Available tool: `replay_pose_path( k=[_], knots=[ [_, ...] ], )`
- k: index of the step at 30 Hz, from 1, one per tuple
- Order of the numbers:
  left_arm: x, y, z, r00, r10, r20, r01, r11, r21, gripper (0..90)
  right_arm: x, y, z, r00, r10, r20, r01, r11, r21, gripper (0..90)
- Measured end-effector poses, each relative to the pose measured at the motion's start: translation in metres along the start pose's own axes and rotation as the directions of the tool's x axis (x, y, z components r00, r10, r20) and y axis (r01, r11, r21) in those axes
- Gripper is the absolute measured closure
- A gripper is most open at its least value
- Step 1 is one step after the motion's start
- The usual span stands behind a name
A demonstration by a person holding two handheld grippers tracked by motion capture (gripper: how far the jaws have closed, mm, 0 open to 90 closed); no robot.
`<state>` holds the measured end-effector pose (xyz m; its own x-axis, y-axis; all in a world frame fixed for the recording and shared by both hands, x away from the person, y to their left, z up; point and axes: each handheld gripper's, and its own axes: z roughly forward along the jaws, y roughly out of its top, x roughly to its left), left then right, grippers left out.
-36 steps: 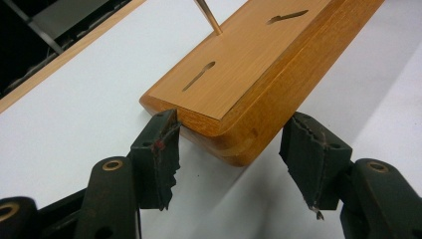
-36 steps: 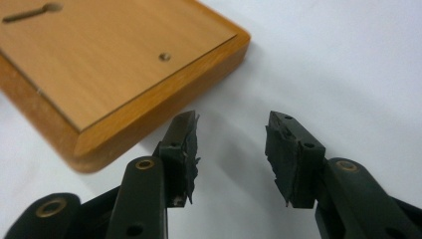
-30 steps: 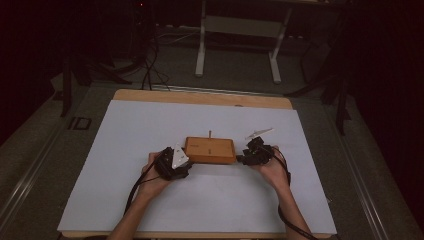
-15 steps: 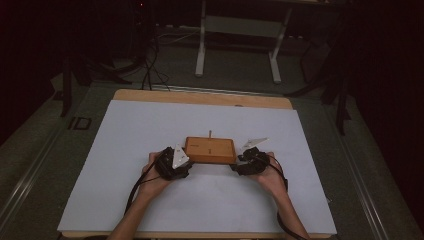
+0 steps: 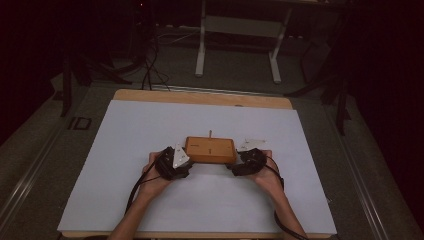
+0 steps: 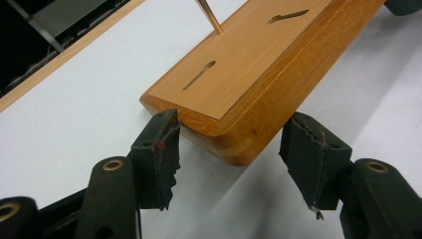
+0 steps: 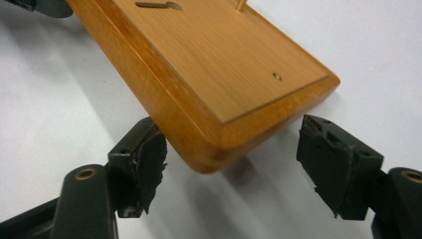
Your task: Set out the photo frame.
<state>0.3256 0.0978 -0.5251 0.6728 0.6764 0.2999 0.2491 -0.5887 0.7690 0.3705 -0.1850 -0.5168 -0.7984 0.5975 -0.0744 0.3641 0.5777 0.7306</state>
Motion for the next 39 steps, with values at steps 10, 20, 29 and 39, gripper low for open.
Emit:
replay_pose_path(
  k=[10,20,29,39],
  knots=[
    [0.001,0.001,0.0,1.0,-0.008,0.001,0.008,0.9999,-0.006,41.1,0.003,0.004,0.005,0.9977,-0.062,0.026,0.063,0.998,-0.021,21.1],
    [0.002,0.001,0.0,0.9998,-0.019,0.007,0.019,0.9998,-0.011,41.1,0.006,0.008,0.008,0.9911,-0.122,0.053,0.124,0.991,-0.045,18.5],
    [0.003,0.002,0.0,0.9995,-0.027,0.014,0.027,0.9995,-0.014,41.2,0.007,0.009,0.007,0.9835,-0.169,0.065,0.173,0.982,-0.069,18.5],
    [0.007,0.002,-0.002,0.9983,-0.052,0.027,0.053,0.9979,-0.038,43.6,0.007,0.014,0.007,0.9846,-0.168,0.048,0.172,0.982,-0.083,22.3]
  ],
)
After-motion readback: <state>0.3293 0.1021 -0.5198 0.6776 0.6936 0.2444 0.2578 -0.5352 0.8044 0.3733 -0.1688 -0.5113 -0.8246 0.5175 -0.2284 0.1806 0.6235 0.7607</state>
